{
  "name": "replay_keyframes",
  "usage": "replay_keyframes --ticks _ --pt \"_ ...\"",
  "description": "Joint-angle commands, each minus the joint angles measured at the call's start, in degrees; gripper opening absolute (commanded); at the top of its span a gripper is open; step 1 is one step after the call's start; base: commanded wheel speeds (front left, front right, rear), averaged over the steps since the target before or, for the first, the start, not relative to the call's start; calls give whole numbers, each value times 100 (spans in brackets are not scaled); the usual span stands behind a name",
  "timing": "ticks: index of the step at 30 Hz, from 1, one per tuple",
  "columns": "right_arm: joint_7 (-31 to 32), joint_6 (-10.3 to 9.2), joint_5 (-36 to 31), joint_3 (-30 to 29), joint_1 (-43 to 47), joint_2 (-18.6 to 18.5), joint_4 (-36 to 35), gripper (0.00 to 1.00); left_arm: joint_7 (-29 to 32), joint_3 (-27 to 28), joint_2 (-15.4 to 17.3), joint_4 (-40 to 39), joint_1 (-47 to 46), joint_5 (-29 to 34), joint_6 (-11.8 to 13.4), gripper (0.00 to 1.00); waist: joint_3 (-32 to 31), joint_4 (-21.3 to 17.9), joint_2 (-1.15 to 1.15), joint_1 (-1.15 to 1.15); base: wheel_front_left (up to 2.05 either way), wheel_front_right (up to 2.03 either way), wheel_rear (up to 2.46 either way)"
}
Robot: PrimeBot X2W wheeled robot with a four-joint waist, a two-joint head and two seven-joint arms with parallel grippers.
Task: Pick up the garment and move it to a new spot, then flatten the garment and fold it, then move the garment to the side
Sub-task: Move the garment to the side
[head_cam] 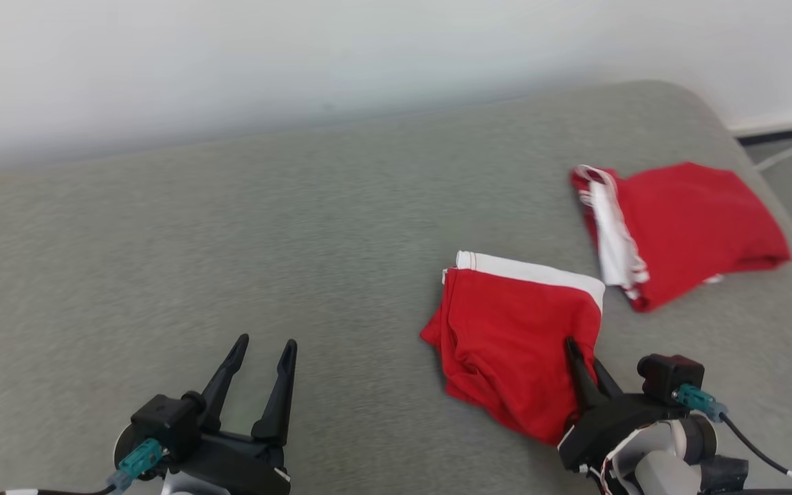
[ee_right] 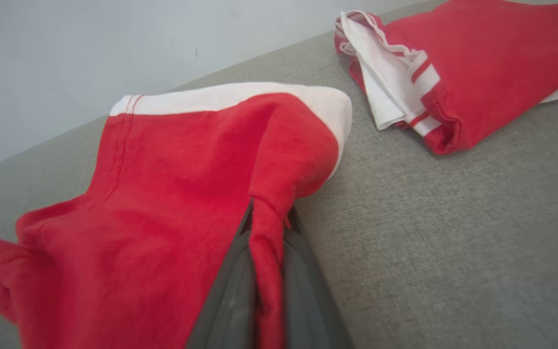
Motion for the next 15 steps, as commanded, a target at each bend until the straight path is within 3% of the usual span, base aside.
replay_keyframes --ticks 1,7,15 --pt "-2 1 33 38 97 15 7 0 -1 -2 8 0 -58 52 -2 100 90 -635 0 0 0 0 0" --pt "-2 1 182 127 131 69 38 0 -1 -22 10 -31 -151 198 -5 100 174 -968 0 0 0 0 0" --pt "-2 1 264 233 128 47 52 0 -1 -161 9 -56 -216 202 -4 100 276 -980 0 0 0 0 0"
